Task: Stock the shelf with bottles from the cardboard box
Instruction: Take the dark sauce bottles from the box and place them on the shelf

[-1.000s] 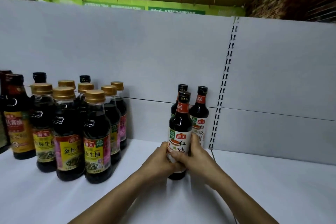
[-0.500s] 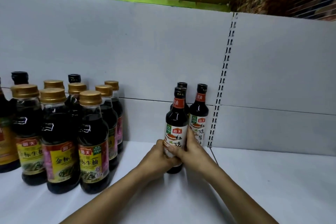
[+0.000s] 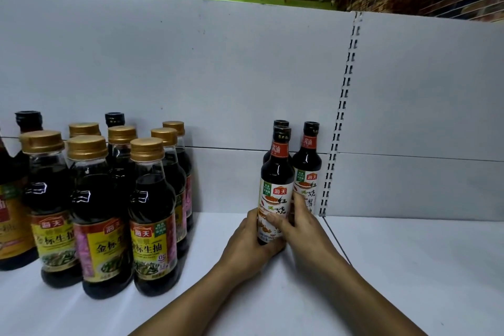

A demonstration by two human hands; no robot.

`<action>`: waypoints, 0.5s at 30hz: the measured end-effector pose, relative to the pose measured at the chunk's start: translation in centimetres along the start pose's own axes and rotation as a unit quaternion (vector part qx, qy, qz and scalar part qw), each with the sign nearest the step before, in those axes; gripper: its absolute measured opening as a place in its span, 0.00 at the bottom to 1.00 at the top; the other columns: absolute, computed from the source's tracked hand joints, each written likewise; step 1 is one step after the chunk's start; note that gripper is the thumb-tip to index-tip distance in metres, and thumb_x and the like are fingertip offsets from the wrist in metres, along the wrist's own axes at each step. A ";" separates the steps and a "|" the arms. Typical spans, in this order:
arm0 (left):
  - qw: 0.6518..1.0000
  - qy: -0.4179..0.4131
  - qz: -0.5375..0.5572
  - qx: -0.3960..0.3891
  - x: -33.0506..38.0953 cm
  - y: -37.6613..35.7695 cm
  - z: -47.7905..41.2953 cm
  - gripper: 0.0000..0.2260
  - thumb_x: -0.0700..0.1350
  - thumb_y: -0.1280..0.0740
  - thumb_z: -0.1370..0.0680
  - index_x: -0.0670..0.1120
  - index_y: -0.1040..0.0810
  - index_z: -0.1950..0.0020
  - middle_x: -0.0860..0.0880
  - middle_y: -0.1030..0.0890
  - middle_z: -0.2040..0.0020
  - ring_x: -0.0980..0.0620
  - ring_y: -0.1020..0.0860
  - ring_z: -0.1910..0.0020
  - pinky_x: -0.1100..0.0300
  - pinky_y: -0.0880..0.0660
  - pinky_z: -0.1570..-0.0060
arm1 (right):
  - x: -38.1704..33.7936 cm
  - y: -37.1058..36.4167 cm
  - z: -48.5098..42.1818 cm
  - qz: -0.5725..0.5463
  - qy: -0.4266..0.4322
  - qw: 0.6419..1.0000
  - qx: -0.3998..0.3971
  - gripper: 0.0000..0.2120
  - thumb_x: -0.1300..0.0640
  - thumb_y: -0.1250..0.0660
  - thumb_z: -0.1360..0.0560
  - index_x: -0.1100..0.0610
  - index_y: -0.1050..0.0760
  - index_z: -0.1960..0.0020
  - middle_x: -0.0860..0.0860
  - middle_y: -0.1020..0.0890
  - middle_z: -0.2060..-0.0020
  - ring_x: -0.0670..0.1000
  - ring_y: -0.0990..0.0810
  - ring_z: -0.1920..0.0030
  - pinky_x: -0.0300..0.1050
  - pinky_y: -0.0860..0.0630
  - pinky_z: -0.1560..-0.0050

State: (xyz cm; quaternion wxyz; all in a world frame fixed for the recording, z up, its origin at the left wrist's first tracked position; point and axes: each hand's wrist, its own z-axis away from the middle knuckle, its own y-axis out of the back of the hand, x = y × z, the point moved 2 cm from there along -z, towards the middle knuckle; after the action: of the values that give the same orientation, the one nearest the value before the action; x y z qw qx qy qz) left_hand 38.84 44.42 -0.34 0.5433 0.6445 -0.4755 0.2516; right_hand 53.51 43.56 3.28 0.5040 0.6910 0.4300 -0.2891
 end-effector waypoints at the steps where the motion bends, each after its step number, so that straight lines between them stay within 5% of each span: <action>1: 1.000 0.000 0.000 0.000 0.0 0.0 0.0 0.29 0.59 0.25 0.28 0.60 0.32 0.30 0.62 0.20 0.36 0.63 0.20 0.40 0.53 0.20 0.39 | -0.1 0.0 0.0 0.002 -0.001 1.000 0.002 0.39 0.30 0.33 0.34 0.40 0.37 0.27 0.41 0.23 0.33 0.44 0.22 0.34 0.53 0.25 0.31; 7: 1.000 -0.002 -0.008 0.015 0.0 -0.3 -0.1 0.26 0.57 0.25 0.26 0.59 0.31 0.31 0.61 0.19 0.37 0.62 0.20 0.42 0.59 0.21 0.42 | -0.2 0.3 0.1 0.029 -0.006 1.000 0.000 0.37 0.30 0.33 0.32 0.40 0.37 0.27 0.43 0.25 0.32 0.45 0.23 0.33 0.53 0.25 0.31; 11: 0.999 -0.010 -0.025 0.021 0.4 -0.4 0.1 0.27 0.59 0.26 0.26 0.57 0.31 0.31 0.61 0.19 0.38 0.60 0.20 0.43 0.64 0.23 0.48 | -0.6 0.8 0.2 0.033 -0.014 0.999 -0.021 0.29 0.44 0.30 0.22 0.42 0.37 0.25 0.43 0.24 0.31 0.43 0.24 0.33 0.51 0.26 0.29; 15: 0.999 -0.013 -0.040 0.018 0.7 -0.4 0.2 0.28 0.60 0.27 0.26 0.57 0.32 0.30 0.60 0.19 0.37 0.59 0.20 0.41 0.62 0.22 0.46 | -0.6 1.1 0.1 0.042 -0.013 0.999 -0.033 0.30 0.47 0.31 0.21 0.43 0.39 0.23 0.42 0.25 0.30 0.43 0.25 0.30 0.52 0.28 0.27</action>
State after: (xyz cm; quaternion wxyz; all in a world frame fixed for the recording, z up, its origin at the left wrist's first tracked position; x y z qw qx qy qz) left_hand 39.42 43.95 0.05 0.5347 0.6762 -0.4517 0.2297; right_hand 54.25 43.16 4.27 0.5435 0.6876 0.4038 -0.2622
